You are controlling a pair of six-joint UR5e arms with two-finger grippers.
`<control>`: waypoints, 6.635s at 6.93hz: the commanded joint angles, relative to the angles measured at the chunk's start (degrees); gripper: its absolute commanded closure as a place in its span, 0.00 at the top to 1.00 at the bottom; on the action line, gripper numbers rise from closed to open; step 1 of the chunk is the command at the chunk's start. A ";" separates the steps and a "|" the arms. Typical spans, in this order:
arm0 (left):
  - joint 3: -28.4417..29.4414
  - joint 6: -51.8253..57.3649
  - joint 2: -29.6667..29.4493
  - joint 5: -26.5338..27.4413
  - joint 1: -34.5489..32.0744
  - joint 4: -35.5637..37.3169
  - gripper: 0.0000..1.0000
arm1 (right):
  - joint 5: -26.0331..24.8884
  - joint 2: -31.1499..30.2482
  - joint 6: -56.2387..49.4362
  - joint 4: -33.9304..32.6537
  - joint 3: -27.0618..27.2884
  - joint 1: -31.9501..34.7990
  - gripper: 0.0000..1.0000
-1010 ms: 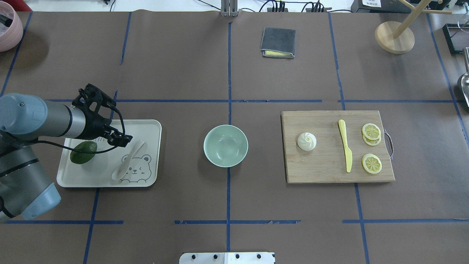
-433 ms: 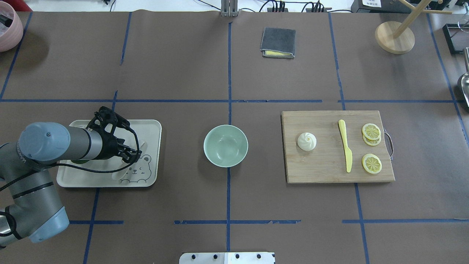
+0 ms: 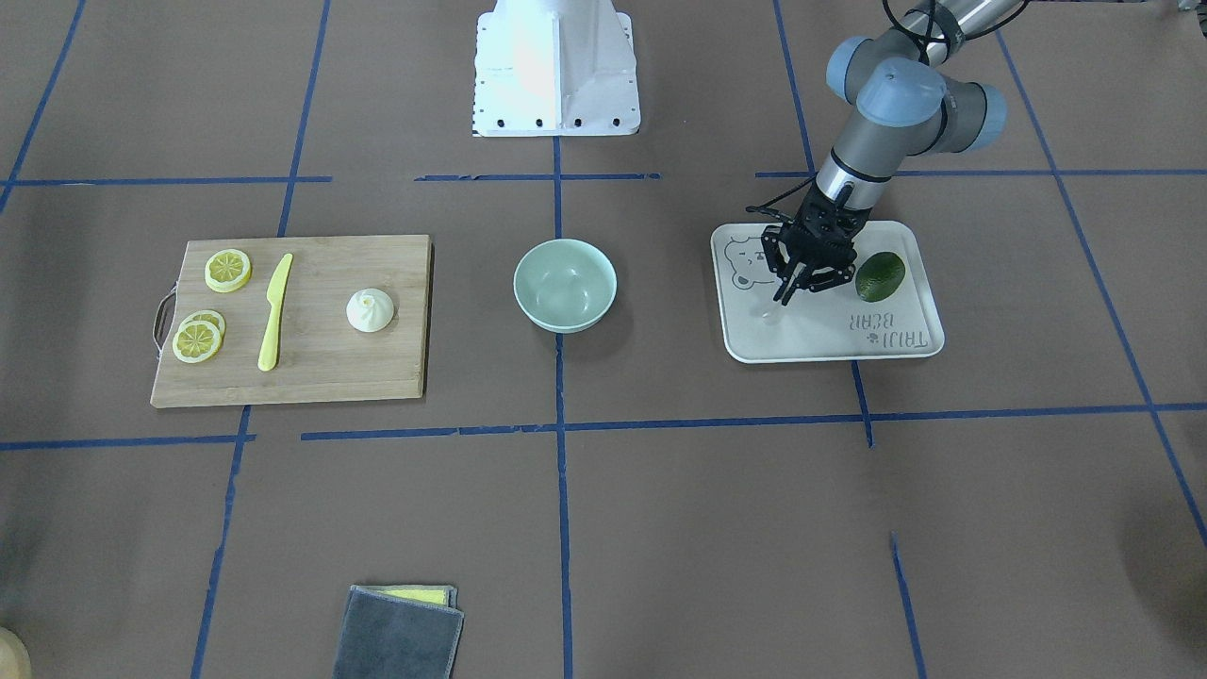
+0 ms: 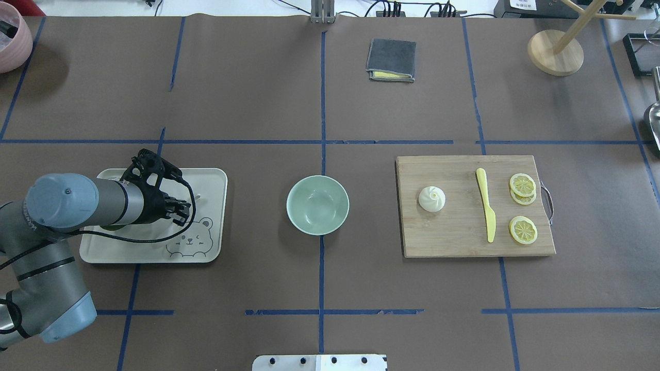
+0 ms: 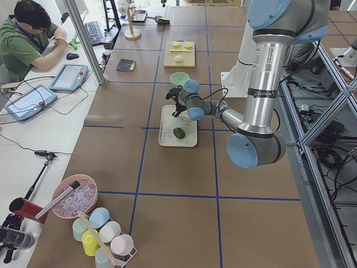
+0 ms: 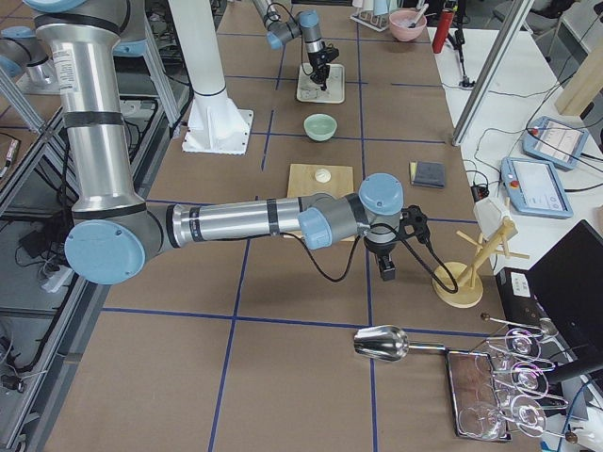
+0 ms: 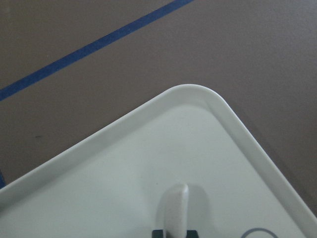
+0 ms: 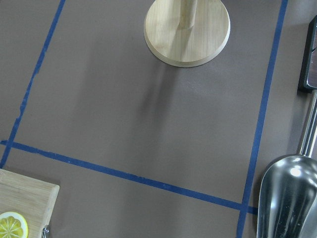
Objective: Put spoon and bun in bowl
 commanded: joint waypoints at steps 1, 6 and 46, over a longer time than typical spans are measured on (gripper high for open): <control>-1.80 -0.20 0.09 -0.16 -0.24 -0.02 0.00 | 0.00 0.00 0.00 0.00 -0.01 0.00 1.00; 1.95 -38.12 -26.39 5.81 0.80 27.86 0.00 | 0.00 0.08 0.09 0.00 0.08 0.00 1.00; 8.38 55.25 5.19 -32.86 -59.48 44.36 1.00 | -48.59 41.91 62.92 -20.48 0.55 -64.59 0.00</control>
